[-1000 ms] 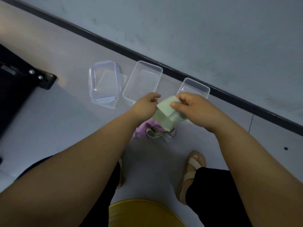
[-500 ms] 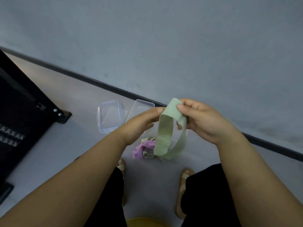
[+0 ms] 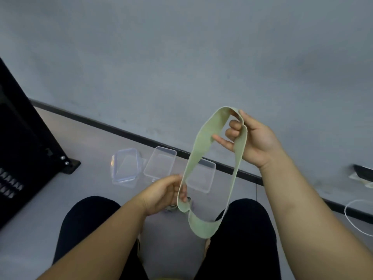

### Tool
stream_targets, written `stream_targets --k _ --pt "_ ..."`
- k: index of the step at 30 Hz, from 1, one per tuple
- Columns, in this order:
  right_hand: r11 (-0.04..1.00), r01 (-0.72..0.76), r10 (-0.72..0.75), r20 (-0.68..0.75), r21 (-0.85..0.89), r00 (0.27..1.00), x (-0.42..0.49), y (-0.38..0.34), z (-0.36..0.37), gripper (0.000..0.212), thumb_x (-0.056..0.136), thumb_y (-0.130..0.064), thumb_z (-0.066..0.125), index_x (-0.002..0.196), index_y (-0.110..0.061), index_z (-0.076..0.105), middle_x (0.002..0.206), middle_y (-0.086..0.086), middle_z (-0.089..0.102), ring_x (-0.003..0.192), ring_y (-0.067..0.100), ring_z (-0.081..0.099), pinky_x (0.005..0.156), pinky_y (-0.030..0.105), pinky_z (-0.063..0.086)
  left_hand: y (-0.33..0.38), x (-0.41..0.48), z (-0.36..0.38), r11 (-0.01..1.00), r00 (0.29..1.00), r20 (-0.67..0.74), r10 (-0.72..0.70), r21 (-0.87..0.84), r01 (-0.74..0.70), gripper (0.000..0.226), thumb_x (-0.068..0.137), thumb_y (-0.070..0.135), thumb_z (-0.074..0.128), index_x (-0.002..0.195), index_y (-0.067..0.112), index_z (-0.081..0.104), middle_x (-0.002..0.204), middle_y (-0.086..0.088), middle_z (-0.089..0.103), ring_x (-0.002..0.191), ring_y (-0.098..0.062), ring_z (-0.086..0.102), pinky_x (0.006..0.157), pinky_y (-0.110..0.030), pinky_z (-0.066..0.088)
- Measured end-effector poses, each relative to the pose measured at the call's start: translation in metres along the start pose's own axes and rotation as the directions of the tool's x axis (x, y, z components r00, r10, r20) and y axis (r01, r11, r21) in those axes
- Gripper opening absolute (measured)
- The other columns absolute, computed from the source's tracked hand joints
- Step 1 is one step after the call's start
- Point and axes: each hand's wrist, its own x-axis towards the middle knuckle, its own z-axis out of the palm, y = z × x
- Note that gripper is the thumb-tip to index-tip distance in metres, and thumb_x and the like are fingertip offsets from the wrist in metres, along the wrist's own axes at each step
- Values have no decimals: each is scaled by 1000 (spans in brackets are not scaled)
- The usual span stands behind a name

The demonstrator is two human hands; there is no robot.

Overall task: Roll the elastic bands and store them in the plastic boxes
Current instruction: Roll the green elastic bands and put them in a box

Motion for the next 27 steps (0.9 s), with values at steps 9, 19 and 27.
stream_targets --k 9,19,27 --pt "993 -91 98 -111 73 989 -6 23 -45 27 98 -23 35 94 -12 59 58 -3 56 47 8 53 49 19 50 19 -43 -55 920 979 9 205 -343 -189 42 40 22 93 75 11 72 74 -7 68 90 -26 69 84 -36 54" --pt "978 -115 99 -98 -171 990 -24 23 -69 54 28 -20 96 75 -5 75 70 7 71 58 12 69 51 23 56 62 -59 -67 997 979 -193 69 56 -59 23 72 -2 73 85 7 56 76 -10 68 60 -14 67 56 -23 57" --pt "831 -178 25 -284 -526 958 -18 29 -71 9 84 -1 62 93 -1 62 78 6 71 63 11 70 53 18 54 75 -48 -68 891 822 -530 208 450 64 3 96 13 51 93 13 50 85 -19 67 55 -21 69 53 -27 58"
